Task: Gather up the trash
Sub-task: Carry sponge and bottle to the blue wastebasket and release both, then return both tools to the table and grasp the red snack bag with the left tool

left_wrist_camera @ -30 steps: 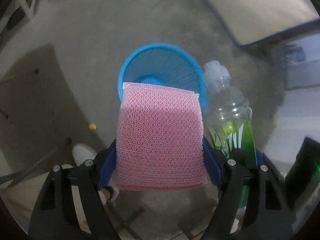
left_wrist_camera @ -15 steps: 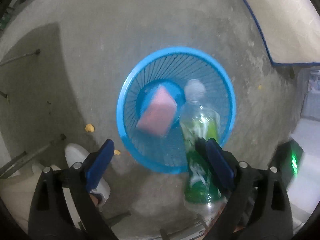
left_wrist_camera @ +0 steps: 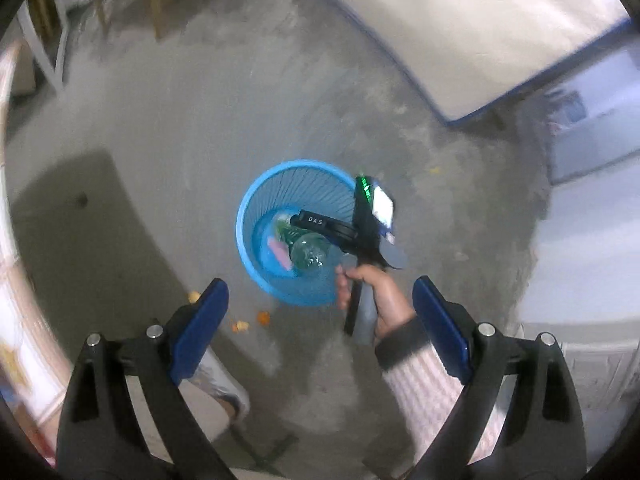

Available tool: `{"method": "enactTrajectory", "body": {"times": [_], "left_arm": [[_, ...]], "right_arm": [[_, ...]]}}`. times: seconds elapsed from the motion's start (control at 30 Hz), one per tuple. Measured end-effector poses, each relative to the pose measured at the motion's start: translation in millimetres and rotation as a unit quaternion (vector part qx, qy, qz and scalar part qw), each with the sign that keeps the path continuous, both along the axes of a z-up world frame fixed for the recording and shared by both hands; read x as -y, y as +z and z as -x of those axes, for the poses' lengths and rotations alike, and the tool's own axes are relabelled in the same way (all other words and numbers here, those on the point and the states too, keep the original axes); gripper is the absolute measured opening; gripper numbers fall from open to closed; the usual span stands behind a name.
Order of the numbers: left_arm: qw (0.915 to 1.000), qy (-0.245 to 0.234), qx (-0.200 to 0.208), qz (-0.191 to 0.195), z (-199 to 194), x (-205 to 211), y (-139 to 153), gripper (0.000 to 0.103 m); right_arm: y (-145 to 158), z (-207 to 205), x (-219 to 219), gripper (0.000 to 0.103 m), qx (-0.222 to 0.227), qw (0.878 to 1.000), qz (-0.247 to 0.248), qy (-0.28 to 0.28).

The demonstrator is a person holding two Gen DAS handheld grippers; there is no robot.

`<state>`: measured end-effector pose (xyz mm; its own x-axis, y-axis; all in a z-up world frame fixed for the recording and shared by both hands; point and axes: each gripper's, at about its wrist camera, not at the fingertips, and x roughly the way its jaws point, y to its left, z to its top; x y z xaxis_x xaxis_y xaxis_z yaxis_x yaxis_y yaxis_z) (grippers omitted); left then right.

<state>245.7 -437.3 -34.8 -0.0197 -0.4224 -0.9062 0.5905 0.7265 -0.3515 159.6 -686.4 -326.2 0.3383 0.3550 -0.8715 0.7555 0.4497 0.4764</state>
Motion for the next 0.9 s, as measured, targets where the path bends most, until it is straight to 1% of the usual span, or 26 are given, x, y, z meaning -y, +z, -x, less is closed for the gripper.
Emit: {"method": "enactTrajectory", "body": {"times": [0.07, 0.1, 0.23, 0.3, 0.33, 0.37, 0.4, 0.47, 0.5, 0.57, 0.6, 0.67, 0.7, 0.77, 0.83, 0.87, 0.9], "left_arm": [[0.9992, 0.004, 0.027, 0.029, 9.8, -34.0, 27.3, 0.089], [0.9985, 0.009, 0.034, 0.041, 13.4, -51.0, 36.1, 0.089], [0.9960, 0.032, 0.053, 0.065, 29.5, -110.2, 55.8, 0.089], [0.9941, 0.042, 0.070, 0.071, 37.3, -134.9, 62.9, 0.089], [0.9918, 0.054, 0.088, 0.075, 42.6, -153.8, 67.4, 0.089], [0.9893, 0.067, 0.105, 0.076, 47.1, -169.8, 71.4, 0.089], [0.9871, 0.077, 0.116, 0.079, 51.3, -179.9, 75.3, 0.089], [0.9801, 0.106, 0.143, 0.088, 62.4, -215.3, 82.5, 0.089], [0.9781, 0.115, 0.147, 0.091, 66.9, -232.3, 85.0, 0.089], [0.9763, 0.128, 0.153, 0.084, 75.0, -257.9, 89.3, 0.089], [0.9745, 0.135, 0.161, 0.080, 79.1, -273.5, 91.3, 0.089], [0.9693, 0.152, 0.180, 0.069, 84.4, -304.5, 95.5, 0.089], [0.9659, 0.164, 0.190, 0.061, 89.8, -322.8, 99.5, 0.089], [0.9546, 0.204, 0.212, 0.049, 97.9, -363.8, 109.6, 0.089], [0.9375, 0.250, 0.240, 0.039, 106.6, -401.9, 120.1, 0.091], [0.9315, 0.265, 0.247, 0.037, 112.4, -412.7, 121.3, 0.095], [0.9246, 0.282, 0.253, 0.038, 117.0, -429.0, 124.1, 0.095]], "right_arm": [[12.4, 7.8, 0.9, 0.073, 0.024, 1.000, -0.002, -0.005], [19.0, 12.4, 1.8, 0.073, 0.036, 0.999, -0.003, -0.006], [51.9, 41.1, 7.1, 0.073, 0.077, 0.997, 0.008, -0.011], [72.9, 59.9, 6.8, 0.073, 0.094, 0.995, 0.015, -0.015], [84.9, 70.3, 5.5, 0.073, 0.104, 0.994, 0.018, -0.017], [93.3, 77.7, 4.5, 0.073, 0.105, 0.994, 0.018, -0.017], [109.8, 89.7, 0.1, 0.073, 0.115, 0.993, 0.029, -0.015], [137.4, 105.9, -11.5, 0.073, 0.126, 0.991, 0.050, -0.004], [147.4, 110.0, -17.9, 0.073, 0.129, 0.990, 0.059, 0.003], [173.1, 120.4, -34.1, 0.073, 0.135, 0.987, 0.084, 0.022], [193.5, 125.8, -50.3, 0.075, 0.138, 0.984, 0.110, 0.039], [219.7, 129.4, -73.7, 0.084, 0.143, 0.976, 0.150, 0.063], [238.6, 130.9, -91.6, 0.085, 0.148, 0.969, 0.181, 0.079], [269.2, 131.4, -123.7, 0.093, 0.159, 0.954, 0.231, 0.109], [303.4, 127.3, -165.6, 0.096, 0.174, 0.931, 0.286, 0.144], [316.2, 123.5, -182.3, 0.096, 0.180, 0.923, 0.301, 0.160], [326.2, 120.2, -196.1, 0.096, 0.186, 0.916, 0.309, 0.174]]}}
